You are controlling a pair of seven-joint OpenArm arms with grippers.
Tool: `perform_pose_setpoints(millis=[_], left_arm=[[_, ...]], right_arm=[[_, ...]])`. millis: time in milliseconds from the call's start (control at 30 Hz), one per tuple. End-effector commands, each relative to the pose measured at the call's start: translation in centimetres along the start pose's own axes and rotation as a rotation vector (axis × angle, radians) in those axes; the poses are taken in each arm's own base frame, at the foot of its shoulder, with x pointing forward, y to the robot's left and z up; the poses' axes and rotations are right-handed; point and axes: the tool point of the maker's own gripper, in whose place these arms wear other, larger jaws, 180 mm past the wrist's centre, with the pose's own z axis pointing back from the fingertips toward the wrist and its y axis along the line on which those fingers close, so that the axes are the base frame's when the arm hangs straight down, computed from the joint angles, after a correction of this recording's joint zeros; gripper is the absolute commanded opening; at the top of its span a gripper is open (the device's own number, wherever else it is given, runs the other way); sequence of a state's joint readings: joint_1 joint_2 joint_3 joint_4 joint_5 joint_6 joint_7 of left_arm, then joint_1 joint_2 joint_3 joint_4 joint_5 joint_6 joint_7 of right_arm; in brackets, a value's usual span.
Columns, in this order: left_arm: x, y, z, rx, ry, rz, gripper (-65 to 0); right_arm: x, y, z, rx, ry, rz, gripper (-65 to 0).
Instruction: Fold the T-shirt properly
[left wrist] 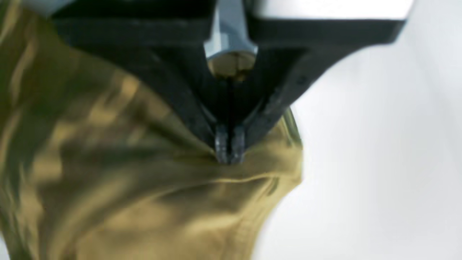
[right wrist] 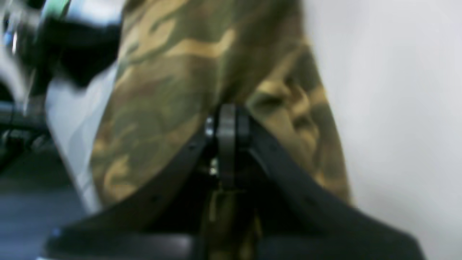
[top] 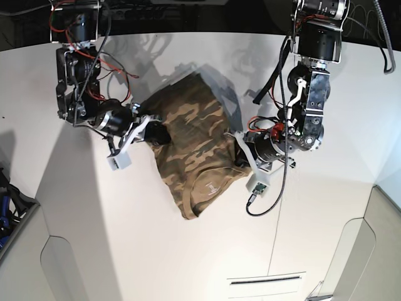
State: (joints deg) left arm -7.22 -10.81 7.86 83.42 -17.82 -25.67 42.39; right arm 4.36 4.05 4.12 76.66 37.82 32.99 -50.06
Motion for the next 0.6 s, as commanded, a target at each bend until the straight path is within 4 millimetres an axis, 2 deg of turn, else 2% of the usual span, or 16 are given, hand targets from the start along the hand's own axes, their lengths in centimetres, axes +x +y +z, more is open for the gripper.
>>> perform_pose_setpoints(millis=[0, 100, 200, 467, 567], left_arm=[[2.2, -0.2, 0.1, -0.010, -0.059, -0.010, -64.6], [3.5, 0.2, 0.2, 0.001, -0.092, -0.025, -64.6], [4.6, 0.5, 0.2, 0.011, -0.107, -0.039, -64.6], [5.4, 1.2, 0.4, 0.035, -0.122, -0.029, -64.6], [5.5, 1.4, 0.6, 0.040, -0.126, -0.022, -64.6]], right_arm=[[1.0, 1.3, 0.1, 0.027, -0.034, 0.020, -65.0], [0.4, 3.7, -0.4, 0.069, -0.059, 0.003, -65.0], [0.1, 5.2, -0.8, 0.094, -0.074, -0.013, -65.0], [-0.4, 5.2, -0.8, 0.093, -0.053, -0.012, -65.0], [-0.1, 4.7, -0.2, 0.073, -0.056, 0.010, -65.0]])
